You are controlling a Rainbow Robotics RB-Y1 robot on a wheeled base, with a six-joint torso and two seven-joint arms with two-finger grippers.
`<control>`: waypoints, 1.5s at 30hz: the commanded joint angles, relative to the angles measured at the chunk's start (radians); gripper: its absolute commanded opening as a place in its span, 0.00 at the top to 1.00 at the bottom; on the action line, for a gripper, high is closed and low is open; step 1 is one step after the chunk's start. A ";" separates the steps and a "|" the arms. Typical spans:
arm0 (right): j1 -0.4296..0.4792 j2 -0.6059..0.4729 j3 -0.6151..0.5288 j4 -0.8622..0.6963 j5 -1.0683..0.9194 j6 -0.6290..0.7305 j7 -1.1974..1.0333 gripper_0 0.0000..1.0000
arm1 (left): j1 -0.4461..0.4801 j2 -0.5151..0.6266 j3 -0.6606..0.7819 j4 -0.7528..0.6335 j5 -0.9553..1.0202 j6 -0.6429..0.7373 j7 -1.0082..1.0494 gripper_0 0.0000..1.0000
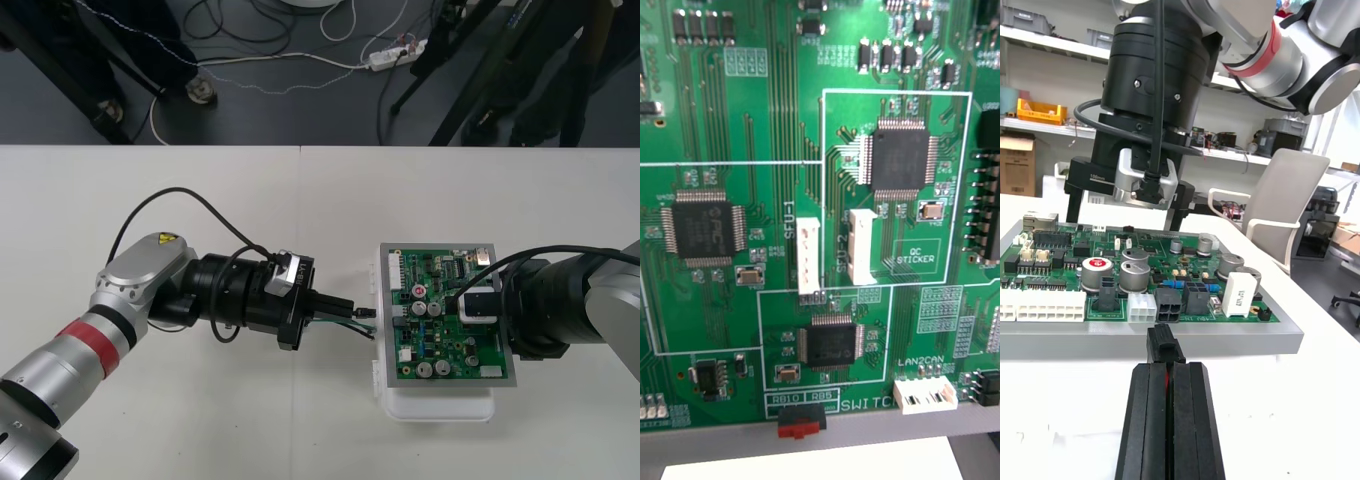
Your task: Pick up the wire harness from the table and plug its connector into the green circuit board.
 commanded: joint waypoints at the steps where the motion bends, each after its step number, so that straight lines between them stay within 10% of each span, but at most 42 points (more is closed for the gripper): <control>1: -0.029 0.017 0.013 -0.010 -0.007 -0.004 -0.061 0.00 | -0.051 -0.034 -0.036 -0.005 0.015 0.051 0.089 1.00; 45: -0.030 0.028 0.038 -0.011 0.008 -0.004 -0.026 0.00 | -0.066 -0.061 -0.076 -0.006 0.018 0.080 0.069 1.00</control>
